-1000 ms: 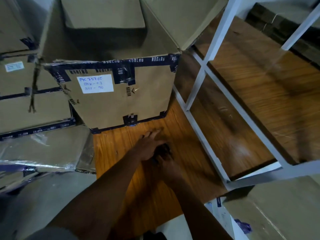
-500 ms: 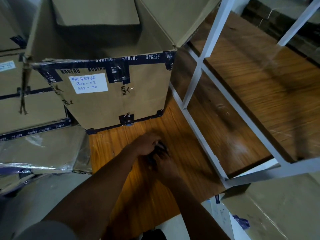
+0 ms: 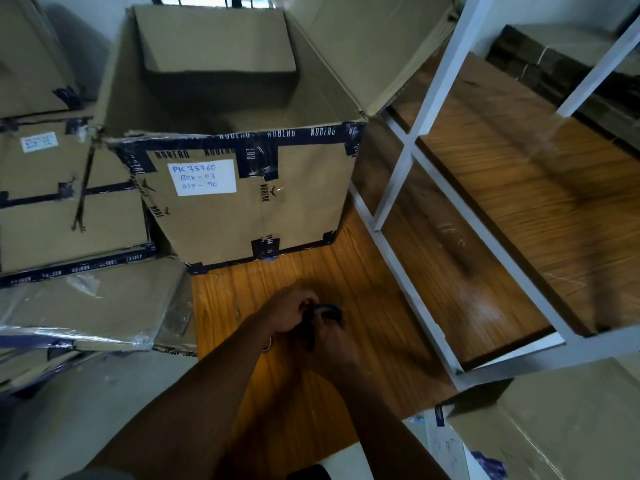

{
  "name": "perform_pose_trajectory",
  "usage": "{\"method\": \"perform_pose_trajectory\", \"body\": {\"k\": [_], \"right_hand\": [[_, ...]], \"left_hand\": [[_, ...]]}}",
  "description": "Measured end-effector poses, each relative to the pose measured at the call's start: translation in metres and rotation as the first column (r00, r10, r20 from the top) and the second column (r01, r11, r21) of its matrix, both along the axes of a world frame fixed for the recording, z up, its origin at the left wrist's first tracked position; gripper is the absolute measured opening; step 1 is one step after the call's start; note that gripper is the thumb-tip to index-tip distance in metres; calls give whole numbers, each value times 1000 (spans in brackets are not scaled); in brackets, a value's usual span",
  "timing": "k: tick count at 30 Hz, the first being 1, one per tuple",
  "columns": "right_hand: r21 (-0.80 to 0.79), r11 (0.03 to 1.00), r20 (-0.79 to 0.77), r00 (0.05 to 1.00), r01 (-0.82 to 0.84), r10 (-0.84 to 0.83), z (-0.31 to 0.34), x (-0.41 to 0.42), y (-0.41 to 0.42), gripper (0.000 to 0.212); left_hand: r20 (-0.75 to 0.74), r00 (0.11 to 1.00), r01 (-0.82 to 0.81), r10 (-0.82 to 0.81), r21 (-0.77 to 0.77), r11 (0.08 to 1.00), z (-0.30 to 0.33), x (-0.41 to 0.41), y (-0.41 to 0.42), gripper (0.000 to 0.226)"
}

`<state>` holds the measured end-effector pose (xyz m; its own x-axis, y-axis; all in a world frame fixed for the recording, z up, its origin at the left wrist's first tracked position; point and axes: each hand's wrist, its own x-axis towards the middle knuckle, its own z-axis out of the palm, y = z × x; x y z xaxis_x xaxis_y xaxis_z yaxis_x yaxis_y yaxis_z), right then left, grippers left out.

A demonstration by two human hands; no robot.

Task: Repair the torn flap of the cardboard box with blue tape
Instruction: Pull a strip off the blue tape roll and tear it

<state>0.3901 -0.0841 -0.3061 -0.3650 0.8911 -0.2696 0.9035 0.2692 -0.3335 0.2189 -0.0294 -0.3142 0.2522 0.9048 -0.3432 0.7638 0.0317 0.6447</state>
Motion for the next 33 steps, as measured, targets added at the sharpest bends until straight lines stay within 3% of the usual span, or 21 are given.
{"method": "perform_pose_trajectory", "body": {"k": [2,8,11,14,17,21,23,25,30,33], "right_hand": [[22,1000,4,1000,3,-3,-1,-2,-2,62],[-31,997,-49,997,-66,65,-2,9,-1,67],[-52,996,-77,994,-79,74,0,13,-2,64],[-104,995,-248,968,7,-32,13,16,-3,60],[-235,963,-491,839,130,-233,28,24,-1,52],[-381,902,-598,690,202,-407,37,34,7,36],[-435,876,-645,607,209,-465,43,35,11,27],[-482,851,-662,549,211,-511,51,32,14,24],[-565,788,-649,457,245,-608,60,17,25,19],[-624,723,-644,329,295,-690,65,4,31,9]], "left_hand": [[-32,998,49,-48,41,998,0,0,-3,50],[-77,997,-9,21,164,986,-7,4,-10,23],[-60,997,-31,41,162,986,-10,6,-14,23],[54,993,-106,101,106,989,-12,5,-17,32],[164,973,-166,160,21,986,-11,3,-20,42],[288,930,-212,229,-90,973,-6,5,-22,37],[385,879,-241,281,-150,959,0,4,-22,51],[436,843,-258,313,-182,949,8,4,-19,63],[522,747,-333,412,-243,911,34,0,-14,52],[575,700,-354,424,-236,905,37,-6,-13,58]]}}
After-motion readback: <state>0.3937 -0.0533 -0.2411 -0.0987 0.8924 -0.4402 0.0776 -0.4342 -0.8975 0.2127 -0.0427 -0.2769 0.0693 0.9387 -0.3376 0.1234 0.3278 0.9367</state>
